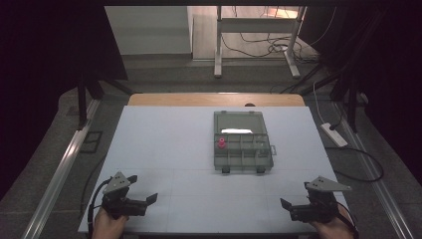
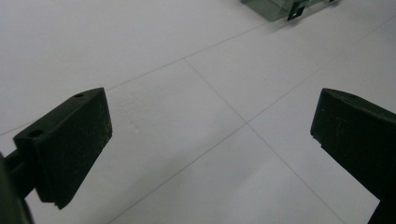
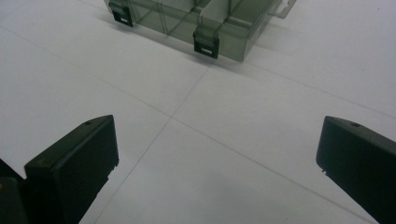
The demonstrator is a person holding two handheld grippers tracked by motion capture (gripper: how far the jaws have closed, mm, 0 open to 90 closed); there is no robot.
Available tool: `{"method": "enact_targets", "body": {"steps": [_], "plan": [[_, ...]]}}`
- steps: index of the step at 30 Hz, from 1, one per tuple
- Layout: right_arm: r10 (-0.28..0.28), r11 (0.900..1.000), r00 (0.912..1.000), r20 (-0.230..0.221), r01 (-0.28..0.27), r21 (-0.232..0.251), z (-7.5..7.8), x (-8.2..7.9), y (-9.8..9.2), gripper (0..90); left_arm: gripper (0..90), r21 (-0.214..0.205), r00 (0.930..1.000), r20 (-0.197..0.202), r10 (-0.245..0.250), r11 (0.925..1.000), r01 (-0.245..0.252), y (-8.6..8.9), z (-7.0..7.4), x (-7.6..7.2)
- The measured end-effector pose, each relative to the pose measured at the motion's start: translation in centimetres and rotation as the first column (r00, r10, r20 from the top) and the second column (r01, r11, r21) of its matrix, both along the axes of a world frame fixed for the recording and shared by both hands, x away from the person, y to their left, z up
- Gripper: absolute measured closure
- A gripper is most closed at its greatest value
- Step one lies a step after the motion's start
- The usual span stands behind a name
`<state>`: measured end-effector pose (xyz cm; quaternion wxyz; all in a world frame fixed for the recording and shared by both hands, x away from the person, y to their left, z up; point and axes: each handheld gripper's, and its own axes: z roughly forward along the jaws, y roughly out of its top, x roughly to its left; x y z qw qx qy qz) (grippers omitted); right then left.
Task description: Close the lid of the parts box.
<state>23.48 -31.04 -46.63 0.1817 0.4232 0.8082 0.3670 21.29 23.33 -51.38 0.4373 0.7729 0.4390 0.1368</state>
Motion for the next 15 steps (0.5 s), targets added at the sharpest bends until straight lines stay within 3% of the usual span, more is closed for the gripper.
{"method": "enact_targets", "body": {"steps": [4,8,15], "plan": [[0.017,0.9998,0.9998,0.009,-0.017,-0.005,0.2,0.4,0.1,0.0,0.0,-0.025,0.9998,-0.002,-0.020,0.9995,0.020,-0.4,0.0,0.5],[0.031,0.9995,0.9995,0.002,-0.031,-0.004,0.3,1.0,0.3,0.0,0.0,-0.022,0.9992,-0.002,-0.039,0.9990,0.039,-0.8,0.0,1.0],[0.067,0.9973,0.9963,-0.053,-0.065,0.033,0.4,2.0,0.6,0.0,0.0,-0.024,0.9963,-0.016,-0.084,0.9962,0.084,-1.7,0.1,2.2]]}}
